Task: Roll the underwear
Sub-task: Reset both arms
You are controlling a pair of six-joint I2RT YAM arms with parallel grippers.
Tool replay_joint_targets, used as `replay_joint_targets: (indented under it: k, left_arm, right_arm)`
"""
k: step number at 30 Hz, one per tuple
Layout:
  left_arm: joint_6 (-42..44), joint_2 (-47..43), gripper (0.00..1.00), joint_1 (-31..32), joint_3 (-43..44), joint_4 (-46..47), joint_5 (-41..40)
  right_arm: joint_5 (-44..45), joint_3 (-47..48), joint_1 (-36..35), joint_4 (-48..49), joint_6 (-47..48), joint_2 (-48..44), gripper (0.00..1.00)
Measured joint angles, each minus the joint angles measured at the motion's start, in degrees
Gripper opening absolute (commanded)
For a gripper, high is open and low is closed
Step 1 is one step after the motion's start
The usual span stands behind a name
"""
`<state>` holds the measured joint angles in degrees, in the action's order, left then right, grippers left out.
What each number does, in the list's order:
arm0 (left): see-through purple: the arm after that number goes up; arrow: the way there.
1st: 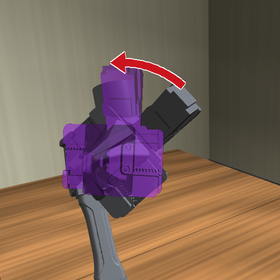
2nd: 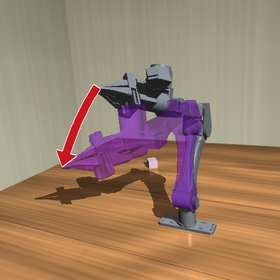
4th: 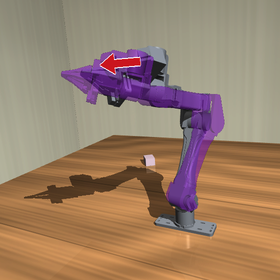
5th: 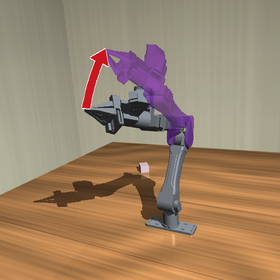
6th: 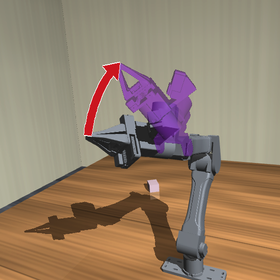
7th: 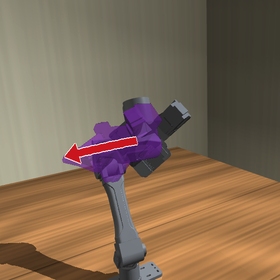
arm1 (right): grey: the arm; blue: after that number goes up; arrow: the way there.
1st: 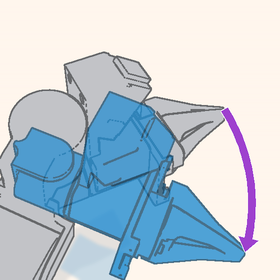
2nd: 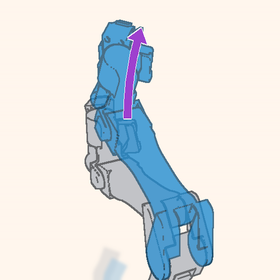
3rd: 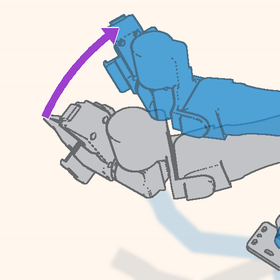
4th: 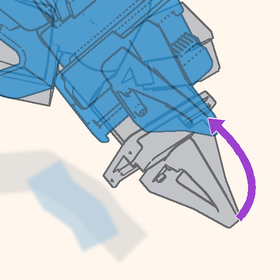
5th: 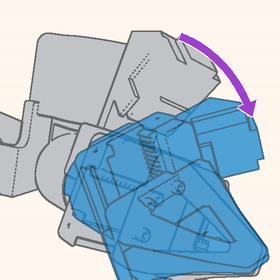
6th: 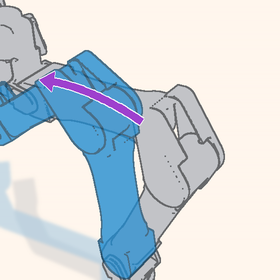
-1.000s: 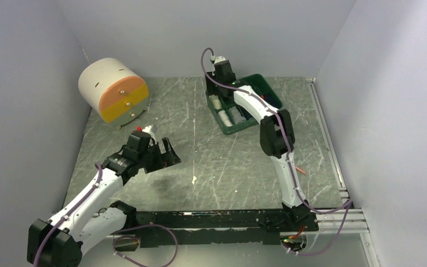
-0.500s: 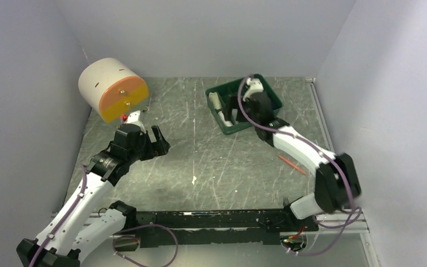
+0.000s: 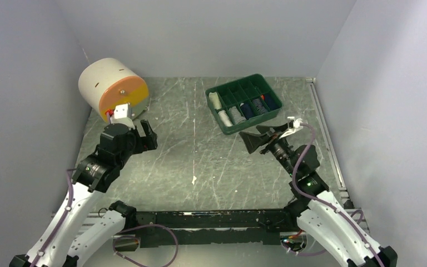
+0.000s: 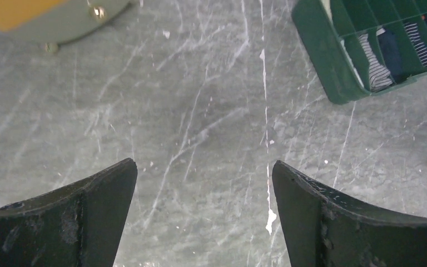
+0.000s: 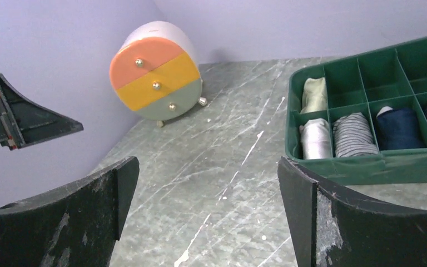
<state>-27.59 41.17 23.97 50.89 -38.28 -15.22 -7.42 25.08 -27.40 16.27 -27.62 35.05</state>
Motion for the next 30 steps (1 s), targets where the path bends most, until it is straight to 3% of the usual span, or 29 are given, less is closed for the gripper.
replay_joint_targets:
  k: [5,13,16,24,30]
  left_arm:
    - [5.7,2.73,0.96,0.0,5.7,0.07,-1.62]
    - [11.93,9.6,0.96,-0.13,10.14,1.16,-4.96]
    - [12.61,12.9,0.96,-1.07,11.41,1.49,-4.87]
    - [12.7,18.34,0.96,-13.18,12.28,0.61,3.06]
    - [11.26,16.33,0.96,-14.67,12.11,-0.46,6.49]
  right_arm:
    - [3.93,2.43,0.0,-9.38,2.03,-2.14,1.0]
    - [21.42,4.24,0.0,-28.61,3.39,-0.46,1.0]
    - [24.5,5.84,0.0,-31.3,3.41,2.36,1.0]
    - [25.46,21.75,0.0,-37.33,4.17,18.78,1.0]
    - [26.86,26.4,0.0,-39.32,3.37,21.92,1.0]
